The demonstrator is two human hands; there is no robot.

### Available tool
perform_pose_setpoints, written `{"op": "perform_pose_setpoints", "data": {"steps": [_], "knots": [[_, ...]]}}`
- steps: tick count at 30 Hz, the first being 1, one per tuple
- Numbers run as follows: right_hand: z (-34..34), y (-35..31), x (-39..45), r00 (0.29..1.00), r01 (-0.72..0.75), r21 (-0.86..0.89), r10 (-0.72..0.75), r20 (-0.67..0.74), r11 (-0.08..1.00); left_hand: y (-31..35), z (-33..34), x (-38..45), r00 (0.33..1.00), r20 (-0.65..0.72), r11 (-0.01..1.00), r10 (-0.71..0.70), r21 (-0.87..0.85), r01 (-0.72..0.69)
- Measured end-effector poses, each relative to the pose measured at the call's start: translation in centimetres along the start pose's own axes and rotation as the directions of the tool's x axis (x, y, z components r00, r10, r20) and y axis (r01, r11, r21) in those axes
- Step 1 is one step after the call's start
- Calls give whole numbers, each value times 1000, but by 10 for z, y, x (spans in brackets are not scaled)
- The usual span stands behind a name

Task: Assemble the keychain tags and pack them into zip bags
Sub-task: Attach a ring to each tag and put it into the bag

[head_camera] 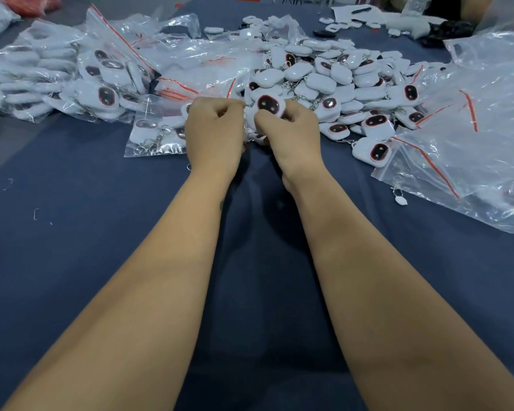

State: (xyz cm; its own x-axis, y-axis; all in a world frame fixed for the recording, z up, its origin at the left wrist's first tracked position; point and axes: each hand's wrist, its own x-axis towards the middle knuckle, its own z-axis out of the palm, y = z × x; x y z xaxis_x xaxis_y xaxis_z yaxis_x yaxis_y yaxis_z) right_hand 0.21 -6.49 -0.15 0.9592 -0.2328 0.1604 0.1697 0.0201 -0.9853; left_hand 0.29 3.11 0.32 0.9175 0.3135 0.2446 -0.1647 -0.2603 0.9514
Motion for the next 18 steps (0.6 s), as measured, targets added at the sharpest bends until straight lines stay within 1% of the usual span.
{"op": "perform_pose_setpoints", "data": {"steps": [3,7,10,13,18], "knots": [[-2,3,1,1000,8,-21,-7,29,1000,1,3,-1,999,19,999,35,-40,-34],[-5,5,5,997,-3,19,2,74,1000,2,4,-3,994,68,993,84,-91,-78],[-10,6,8,994,6,-55,1,113,998,3,8,-5,990,89,986,106,-135,-93],[-11,6,7,989,17,-88,-5,146,996,3,16,-4,991,110,984,82,-167,-63],[-14,8,5,989,39,-87,-26,147,995,1,15,-1,987,155,975,39,-224,-4]]}}
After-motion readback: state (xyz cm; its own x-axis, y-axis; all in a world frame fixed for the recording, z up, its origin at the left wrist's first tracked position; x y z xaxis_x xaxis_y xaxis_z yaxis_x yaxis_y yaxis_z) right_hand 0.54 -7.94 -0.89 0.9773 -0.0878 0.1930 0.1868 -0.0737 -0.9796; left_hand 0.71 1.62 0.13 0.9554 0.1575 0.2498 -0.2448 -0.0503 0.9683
